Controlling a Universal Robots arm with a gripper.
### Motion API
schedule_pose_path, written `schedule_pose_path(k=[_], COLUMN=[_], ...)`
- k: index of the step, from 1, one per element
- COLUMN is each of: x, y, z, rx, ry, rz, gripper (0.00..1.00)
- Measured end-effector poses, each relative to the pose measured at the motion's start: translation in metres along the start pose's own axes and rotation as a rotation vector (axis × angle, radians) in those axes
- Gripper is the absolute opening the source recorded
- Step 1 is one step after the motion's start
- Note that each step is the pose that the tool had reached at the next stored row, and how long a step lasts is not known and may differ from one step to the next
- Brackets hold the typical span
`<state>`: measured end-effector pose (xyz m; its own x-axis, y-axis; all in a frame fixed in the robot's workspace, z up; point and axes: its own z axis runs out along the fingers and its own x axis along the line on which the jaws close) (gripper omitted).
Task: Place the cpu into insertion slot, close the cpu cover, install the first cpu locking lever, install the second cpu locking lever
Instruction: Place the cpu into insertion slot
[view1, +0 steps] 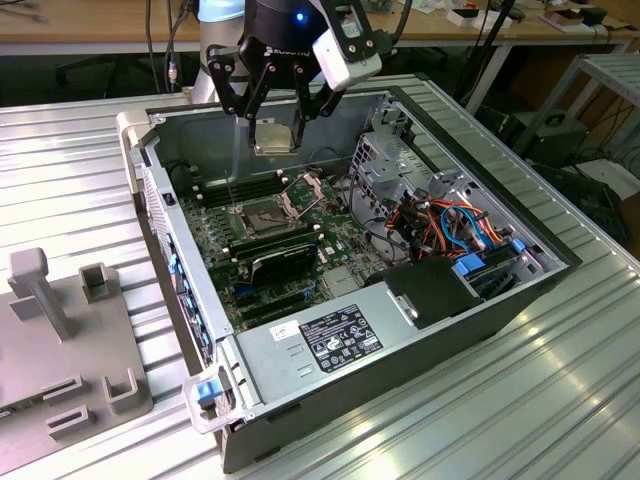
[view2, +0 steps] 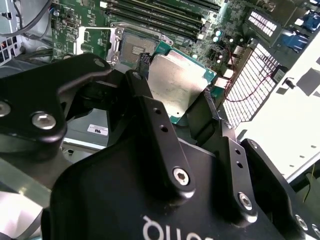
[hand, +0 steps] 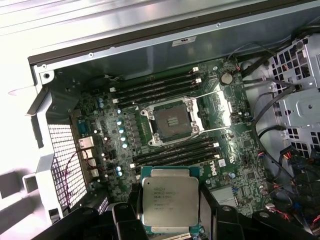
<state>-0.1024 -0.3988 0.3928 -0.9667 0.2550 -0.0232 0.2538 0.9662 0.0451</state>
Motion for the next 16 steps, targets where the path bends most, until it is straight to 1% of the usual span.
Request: schedule_pose_path(k=[5,7,12,16], x=[0.0,0.0,0.0,0.0], y=[0.0,0.0,0.0,0.0], z=[0.0,0.0,0.0,0.0001], rx=[0.0003,0.0007,0.0013,0.0015], ry=[-0.0007,-0.0014,-0.0025,-0.003], rz=[0.016,0.031,0.054,0.065], gripper=[0.55,0.55,0.55,0.55])
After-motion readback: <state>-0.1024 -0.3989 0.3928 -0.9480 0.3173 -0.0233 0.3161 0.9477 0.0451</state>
